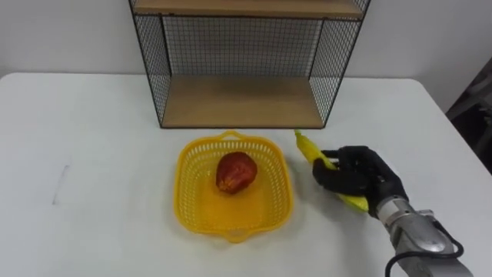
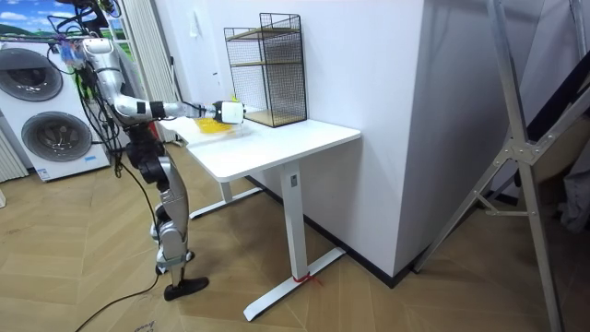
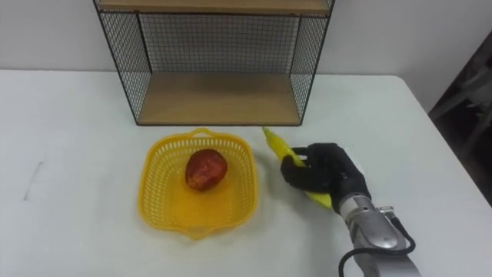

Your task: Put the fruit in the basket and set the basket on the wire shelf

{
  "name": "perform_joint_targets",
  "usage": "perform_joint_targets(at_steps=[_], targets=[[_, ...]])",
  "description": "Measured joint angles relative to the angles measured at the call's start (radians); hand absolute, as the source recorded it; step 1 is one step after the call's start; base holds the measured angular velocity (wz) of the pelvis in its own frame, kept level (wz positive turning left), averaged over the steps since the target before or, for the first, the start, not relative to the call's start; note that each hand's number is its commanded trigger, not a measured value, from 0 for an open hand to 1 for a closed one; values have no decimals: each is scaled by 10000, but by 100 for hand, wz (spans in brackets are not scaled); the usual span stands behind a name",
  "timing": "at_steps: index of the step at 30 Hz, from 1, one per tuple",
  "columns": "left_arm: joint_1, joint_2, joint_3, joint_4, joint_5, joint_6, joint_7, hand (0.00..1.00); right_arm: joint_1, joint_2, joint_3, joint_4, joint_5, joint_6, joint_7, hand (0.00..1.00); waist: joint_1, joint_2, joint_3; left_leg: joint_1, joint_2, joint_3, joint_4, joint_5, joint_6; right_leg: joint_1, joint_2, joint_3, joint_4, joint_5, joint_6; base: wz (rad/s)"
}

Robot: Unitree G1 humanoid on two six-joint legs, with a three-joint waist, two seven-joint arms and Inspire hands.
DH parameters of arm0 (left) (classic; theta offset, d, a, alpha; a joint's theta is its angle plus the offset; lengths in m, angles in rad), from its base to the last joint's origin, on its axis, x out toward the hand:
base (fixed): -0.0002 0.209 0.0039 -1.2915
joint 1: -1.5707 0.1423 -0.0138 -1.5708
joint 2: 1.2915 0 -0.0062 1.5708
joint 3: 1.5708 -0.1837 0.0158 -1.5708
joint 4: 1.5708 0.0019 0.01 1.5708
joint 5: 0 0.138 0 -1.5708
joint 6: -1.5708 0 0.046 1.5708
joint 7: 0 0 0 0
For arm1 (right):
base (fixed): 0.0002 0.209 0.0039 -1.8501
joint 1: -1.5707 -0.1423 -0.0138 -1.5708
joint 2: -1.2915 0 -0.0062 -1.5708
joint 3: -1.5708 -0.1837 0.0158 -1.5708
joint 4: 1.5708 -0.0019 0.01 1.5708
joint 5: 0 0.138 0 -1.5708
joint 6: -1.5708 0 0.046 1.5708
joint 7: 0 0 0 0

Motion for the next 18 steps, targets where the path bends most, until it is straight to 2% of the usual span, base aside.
perform_joint_targets(at_steps=[5,18], targets=[[-146,-12,-34,265,0,-230,1,0,-5,4,312,-692,374,-261,267,100,100,-95,25,56,-3,18,-14,-1,0,129,1,-20,-15,0,2,0],[-293,-19,-359,577,8,-247,-59,0,-260,19,557,-1794,-611,-268,768,100,290,-8,14,-240,-5,32,18,22,24,-203,-14,6,207,3,-4,0]])
